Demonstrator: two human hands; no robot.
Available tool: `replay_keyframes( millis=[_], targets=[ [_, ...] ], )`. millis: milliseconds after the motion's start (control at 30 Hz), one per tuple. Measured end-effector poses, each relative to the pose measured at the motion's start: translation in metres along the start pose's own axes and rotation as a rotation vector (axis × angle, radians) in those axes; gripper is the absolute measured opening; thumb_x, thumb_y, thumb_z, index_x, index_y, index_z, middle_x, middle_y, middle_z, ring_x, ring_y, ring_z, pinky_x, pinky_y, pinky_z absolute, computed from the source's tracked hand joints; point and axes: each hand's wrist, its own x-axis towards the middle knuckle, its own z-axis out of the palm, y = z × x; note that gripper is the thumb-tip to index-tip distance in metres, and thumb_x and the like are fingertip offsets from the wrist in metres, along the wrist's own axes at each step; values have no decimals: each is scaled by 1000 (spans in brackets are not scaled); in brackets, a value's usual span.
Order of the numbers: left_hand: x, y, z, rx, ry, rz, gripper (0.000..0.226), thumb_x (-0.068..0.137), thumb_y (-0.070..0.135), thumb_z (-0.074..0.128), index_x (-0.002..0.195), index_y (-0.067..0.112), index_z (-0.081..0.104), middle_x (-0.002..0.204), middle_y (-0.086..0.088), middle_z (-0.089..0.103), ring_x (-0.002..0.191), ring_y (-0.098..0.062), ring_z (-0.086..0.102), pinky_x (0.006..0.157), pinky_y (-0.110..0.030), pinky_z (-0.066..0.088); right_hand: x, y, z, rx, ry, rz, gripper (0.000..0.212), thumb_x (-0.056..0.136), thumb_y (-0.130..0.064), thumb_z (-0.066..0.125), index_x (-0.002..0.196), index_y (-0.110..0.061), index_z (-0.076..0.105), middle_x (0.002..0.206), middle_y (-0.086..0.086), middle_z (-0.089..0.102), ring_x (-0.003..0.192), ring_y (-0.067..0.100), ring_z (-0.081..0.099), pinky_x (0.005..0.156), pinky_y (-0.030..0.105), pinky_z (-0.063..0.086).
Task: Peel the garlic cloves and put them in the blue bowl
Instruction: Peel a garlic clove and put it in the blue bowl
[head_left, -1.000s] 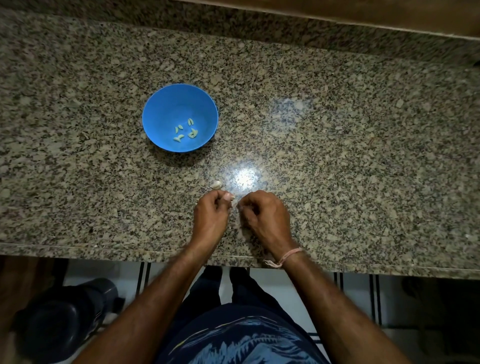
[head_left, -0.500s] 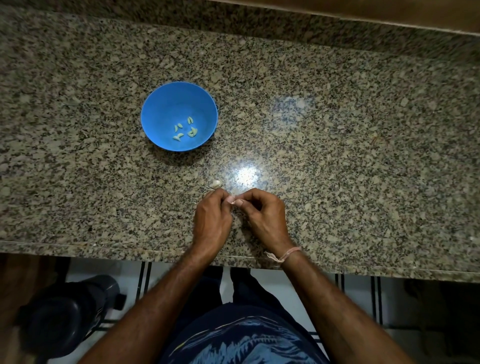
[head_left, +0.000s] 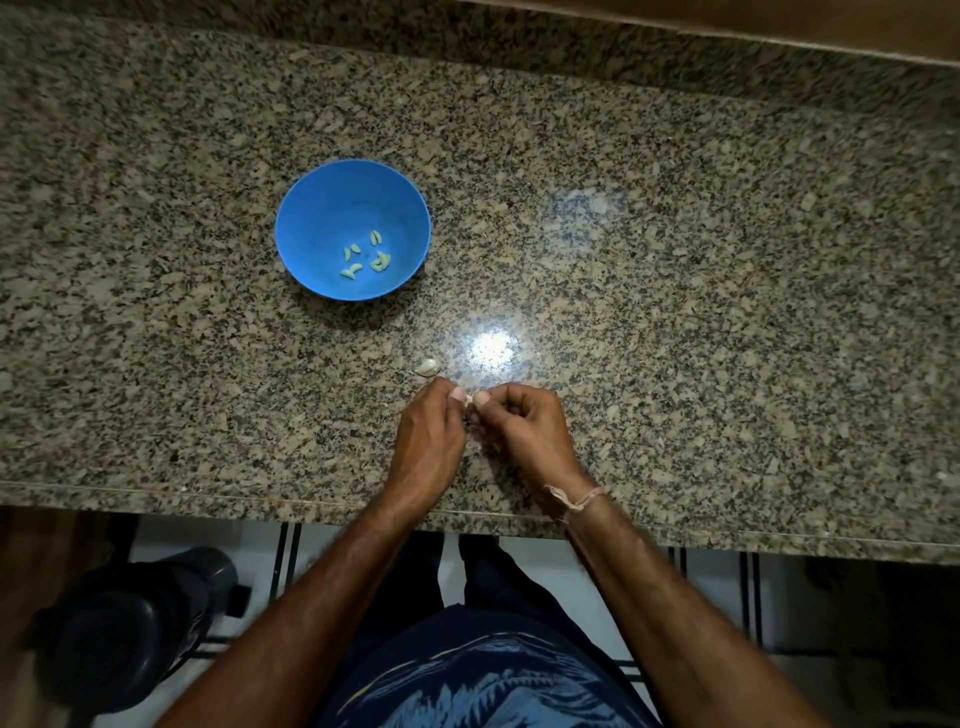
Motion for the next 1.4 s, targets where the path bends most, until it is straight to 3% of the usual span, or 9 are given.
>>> replay_keyframes(
  millis=[133, 267, 467, 933, 1133, 1333, 1400],
  targets=[
    [1, -9, 3, 77, 28, 58, 17, 110, 23, 44, 98, 16, 54, 93, 1, 57, 79, -9, 50, 60, -21, 32, -2, -4, -4, 198, -52, 128, 17, 100, -16, 67, 96, 0, 70, 82, 8, 72, 67, 13, 64, 62, 23, 53],
    [0, -8, 1, 23, 107, 79, 8, 101, 10, 61, 102, 17, 66, 102, 5, 65, 92, -6, 61, 73, -17, 47, -2, -6, -4, 166, -43, 109, 25, 100, -16, 68, 102, 9, 69, 83, 11, 73, 67, 13, 64, 60, 21, 53],
    [0, -4, -8, -78, 104, 85, 7, 99, 18, 67, 103, 19, 73, 97, 10, 72, 92, -4, 67, 79, -23, 56, -3, -7, -5, 122, -50, 90, 17, 99, -15, 67, 96, 1, 71, 78, 8, 70, 64, 11, 62, 56, 21, 50],
    [-5, -6, -20, -125, 67, 71, 14, 91, 27, 74, 100, 18, 80, 89, 8, 76, 80, -9, 71, 70, -29, 62, -1, -4, -6, 3, 9, 1, 13, 97, -10, 71, 100, 2, 73, 78, 8, 73, 66, 11, 68, 64, 23, 57],
    [-6, -4, -20, -120, 56, 59, 10, 90, 21, 77, 97, 14, 80, 78, 6, 73, 66, 2, 64, 56, -10, 47, -4, -2, -5, 2, 29, -6, 14, 96, -8, 71, 103, 4, 73, 84, 13, 75, 69, 12, 70, 66, 22, 57],
    [-8, -2, -19, -142, 74, 53, 14, 91, 29, 76, 95, 16, 79, 79, 6, 74, 69, -2, 67, 56, -12, 51, -8, -3, -3, 75, 4, 14, 18, 93, -5, 74, 109, 2, 73, 96, 20, 77, 82, 28, 75, 81, 39, 64],
    [-9, -1, -17, -140, 89, 47, 13, 92, 30, 75, 94, 17, 78, 77, 5, 74, 69, -5, 68, 56, -14, 52, -9, -4, -3, 107, -15, 31, 20, 92, -6, 76, 110, 2, 73, 98, 19, 78, 87, 32, 75, 84, 39, 64]
  ],
)
